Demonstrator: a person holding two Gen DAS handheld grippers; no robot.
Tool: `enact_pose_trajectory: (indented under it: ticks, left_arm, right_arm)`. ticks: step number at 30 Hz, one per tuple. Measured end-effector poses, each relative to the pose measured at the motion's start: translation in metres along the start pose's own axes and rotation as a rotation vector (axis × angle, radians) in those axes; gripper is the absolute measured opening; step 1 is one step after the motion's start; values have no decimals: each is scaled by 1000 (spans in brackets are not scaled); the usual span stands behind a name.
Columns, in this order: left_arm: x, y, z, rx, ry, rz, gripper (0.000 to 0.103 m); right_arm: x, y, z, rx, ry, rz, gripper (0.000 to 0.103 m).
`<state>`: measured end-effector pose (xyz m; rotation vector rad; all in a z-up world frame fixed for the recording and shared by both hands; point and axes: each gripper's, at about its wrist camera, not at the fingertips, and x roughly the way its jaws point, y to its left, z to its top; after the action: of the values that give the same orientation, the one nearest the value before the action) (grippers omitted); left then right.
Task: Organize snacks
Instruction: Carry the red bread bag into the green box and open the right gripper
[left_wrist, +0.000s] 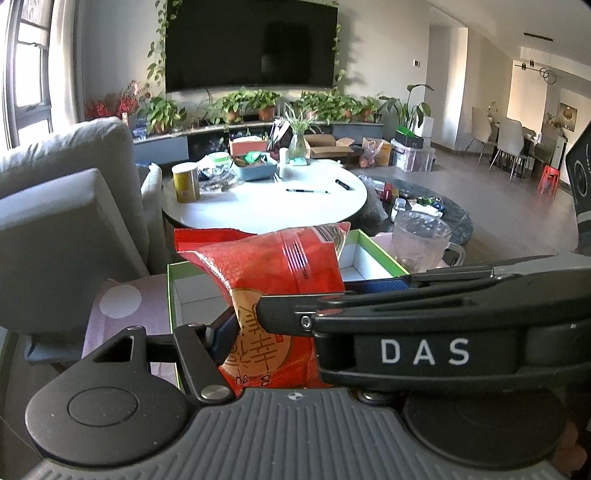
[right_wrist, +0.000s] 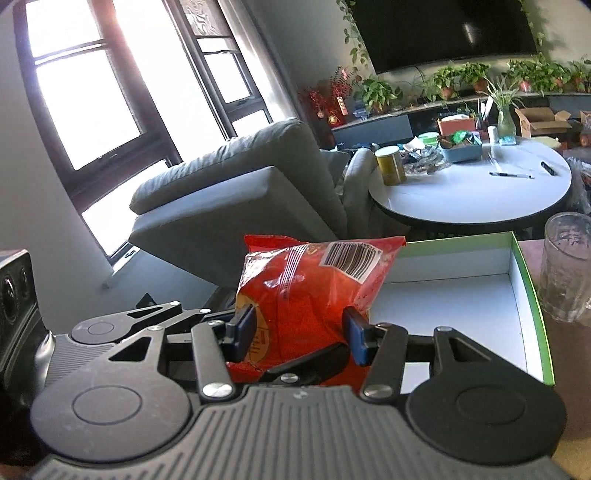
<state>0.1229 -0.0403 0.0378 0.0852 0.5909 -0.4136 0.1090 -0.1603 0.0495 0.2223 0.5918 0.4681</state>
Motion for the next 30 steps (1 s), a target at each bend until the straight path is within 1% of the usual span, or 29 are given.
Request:
enact_pose_trajectory:
  ticks: [4,13,18,20,22,26,30]
  left_arm:
    - [20,11,0,-16,29,-10,64]
    - [49,32,-10,-59,91,-15,64]
    - [61,37,-19,-87,149,-9,65]
    - [60,36,-22,-87,151,-3,68]
    - [57,36,-22,-84,138,4,71]
    - [47,34,-19,-79,111,4,77]
    - [34,28,-17,-69,88,9,77]
  right_arm:
    - [14,-7,3,17,21,-6,52]
    - [45,-16,0,42,92,-11,52]
    - [58,-18,-6,56,151,-9,52]
    - [62,-19,-9,68,179,-14,52]
    - [62,-20,-11,73,187,-40,52]
    - [52,-18,-9,76,168,-37,52]
    - [40,-13,-6,66,139,-51,53]
